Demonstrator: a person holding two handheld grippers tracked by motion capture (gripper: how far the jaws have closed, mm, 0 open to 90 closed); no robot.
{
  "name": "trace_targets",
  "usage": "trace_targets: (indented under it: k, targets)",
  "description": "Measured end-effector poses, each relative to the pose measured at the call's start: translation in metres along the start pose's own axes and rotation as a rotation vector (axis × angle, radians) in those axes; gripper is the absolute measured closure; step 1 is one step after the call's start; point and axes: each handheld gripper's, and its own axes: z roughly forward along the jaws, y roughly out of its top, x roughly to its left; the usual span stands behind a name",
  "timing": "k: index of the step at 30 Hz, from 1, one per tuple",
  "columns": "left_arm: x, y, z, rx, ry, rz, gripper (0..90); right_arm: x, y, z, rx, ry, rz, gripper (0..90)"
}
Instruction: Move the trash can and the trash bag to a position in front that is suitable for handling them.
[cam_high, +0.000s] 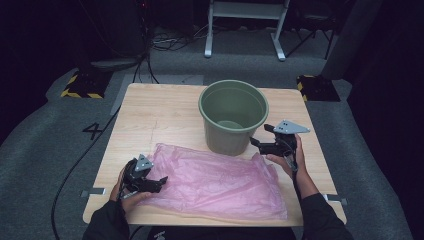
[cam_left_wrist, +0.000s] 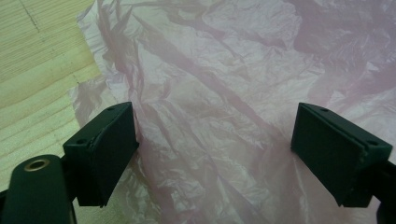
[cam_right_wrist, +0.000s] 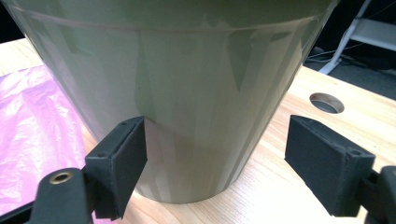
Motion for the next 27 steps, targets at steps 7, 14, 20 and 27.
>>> trace_targets:
  k: [7, 14, 20, 27]
  targets:
    - [-0.001, 0.000, 0.000, -0.001, 0.002, -0.005, 13.9, 0.010, -0.014, -0.020, 0.104, 0.109, -0.061, 22.2]
    - [-0.001, 0.000, 0.000, -0.001, 0.003, -0.007, 13.9, 0.027, -0.060, -0.045, 0.258, 0.185, -0.107, 21.2]
    - [-0.001, 0.001, 0.001, -0.001, 0.004, -0.007, 13.8, 0.026, -0.082, -0.041, 0.320, 0.153, -0.096, 21.7]
    - [-0.002, 0.001, 0.001, 0.000, 0.004, -0.007, 13.8, 0.019, -0.090, -0.038, 0.332, 0.136, -0.083, 24.6]
